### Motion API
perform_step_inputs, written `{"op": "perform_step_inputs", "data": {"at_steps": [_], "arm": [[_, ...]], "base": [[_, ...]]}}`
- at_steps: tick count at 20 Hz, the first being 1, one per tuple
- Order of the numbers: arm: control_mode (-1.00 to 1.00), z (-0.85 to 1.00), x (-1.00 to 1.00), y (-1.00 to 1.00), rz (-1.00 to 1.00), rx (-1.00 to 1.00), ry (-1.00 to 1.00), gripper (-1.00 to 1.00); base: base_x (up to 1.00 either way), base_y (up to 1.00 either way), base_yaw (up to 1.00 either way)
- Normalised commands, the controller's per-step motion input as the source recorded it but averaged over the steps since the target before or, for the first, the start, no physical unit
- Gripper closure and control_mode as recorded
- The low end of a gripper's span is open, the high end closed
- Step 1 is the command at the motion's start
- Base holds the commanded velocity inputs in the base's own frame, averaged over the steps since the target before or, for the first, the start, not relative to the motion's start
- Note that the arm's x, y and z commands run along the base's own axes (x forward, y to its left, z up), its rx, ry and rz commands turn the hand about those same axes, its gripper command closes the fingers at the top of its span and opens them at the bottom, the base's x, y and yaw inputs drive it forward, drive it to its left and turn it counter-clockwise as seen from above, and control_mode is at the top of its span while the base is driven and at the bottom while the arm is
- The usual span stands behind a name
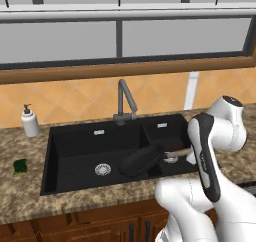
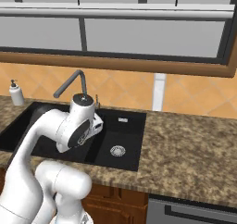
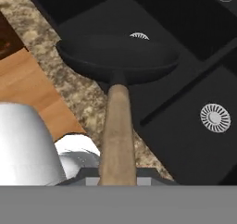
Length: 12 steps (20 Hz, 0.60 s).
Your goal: Pick the pan and sponge and place them into the sink. Then turn on the water.
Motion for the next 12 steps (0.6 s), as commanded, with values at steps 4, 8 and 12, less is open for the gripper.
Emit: {"op": "perform_step_inputs", "data": {"at_steps": [4, 8, 12], "arm": [[-1.00, -0.03, 0.74, 0.66, 0.23, 0.00, 0.00, 1.00], [-1.00, -0.25, 0.65, 0.42, 0.19, 0.00, 0.00, 1.00], [-1.00, -0.43, 0.67, 0.34, 0.18, 0.00, 0.00, 1.00]], "base": [[0.00, 0.00, 0.00], [0.00, 0.00, 0.00], [0.00, 0.00, 0.00]]}}
